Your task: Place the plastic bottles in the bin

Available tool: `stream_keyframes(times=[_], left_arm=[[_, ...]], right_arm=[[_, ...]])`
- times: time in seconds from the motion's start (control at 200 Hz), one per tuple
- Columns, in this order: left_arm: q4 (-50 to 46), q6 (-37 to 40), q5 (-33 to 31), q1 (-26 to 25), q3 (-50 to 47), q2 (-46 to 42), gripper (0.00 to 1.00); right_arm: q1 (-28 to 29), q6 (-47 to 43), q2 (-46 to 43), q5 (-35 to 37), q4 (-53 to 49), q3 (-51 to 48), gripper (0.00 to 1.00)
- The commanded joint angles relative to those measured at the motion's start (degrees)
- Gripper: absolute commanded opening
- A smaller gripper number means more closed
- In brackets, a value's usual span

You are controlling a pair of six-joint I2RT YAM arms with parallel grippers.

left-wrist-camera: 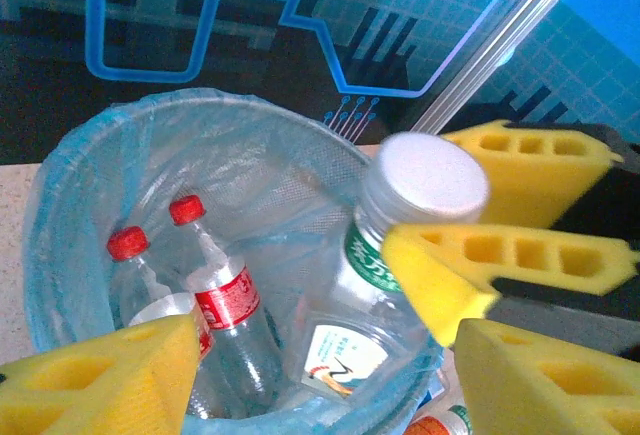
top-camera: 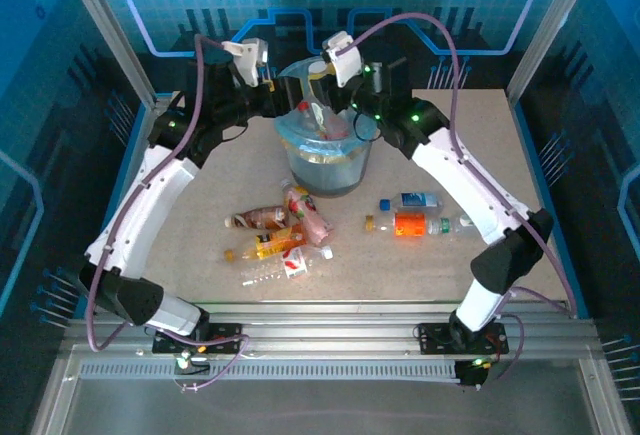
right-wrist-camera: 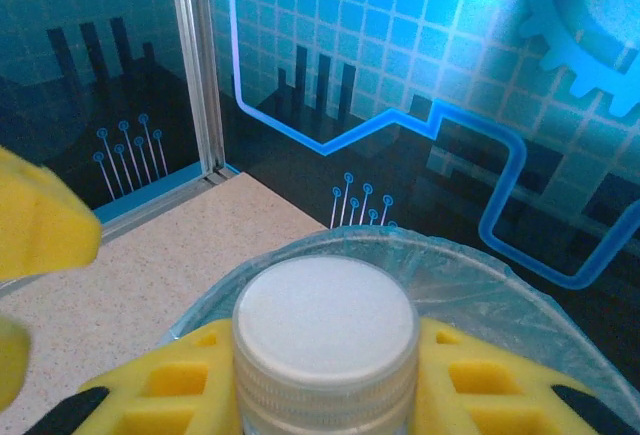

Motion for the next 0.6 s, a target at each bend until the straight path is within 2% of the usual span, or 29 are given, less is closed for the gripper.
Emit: stream_keyframes(times=[0.0,0.285,0.595], left_arm=[[-0.1,-1.7,2.0,0.7,-1.4,-0.2,0.70],[1.0,-2.3,2.0,1.0,-4.0,0.4,0.70],[1.3,-2.7,2.8,1.1,-8.2,0.1,0.71]], right_arm=[[-1.3,1.1,1.7,-2.2,0.0,3.4,0.17],[-3.7,2.2,5.9,-2.5,-1.4,4.1,0.25],[-5.8,3.7,9.1,-3.0,0.0,1.1,0.29]])
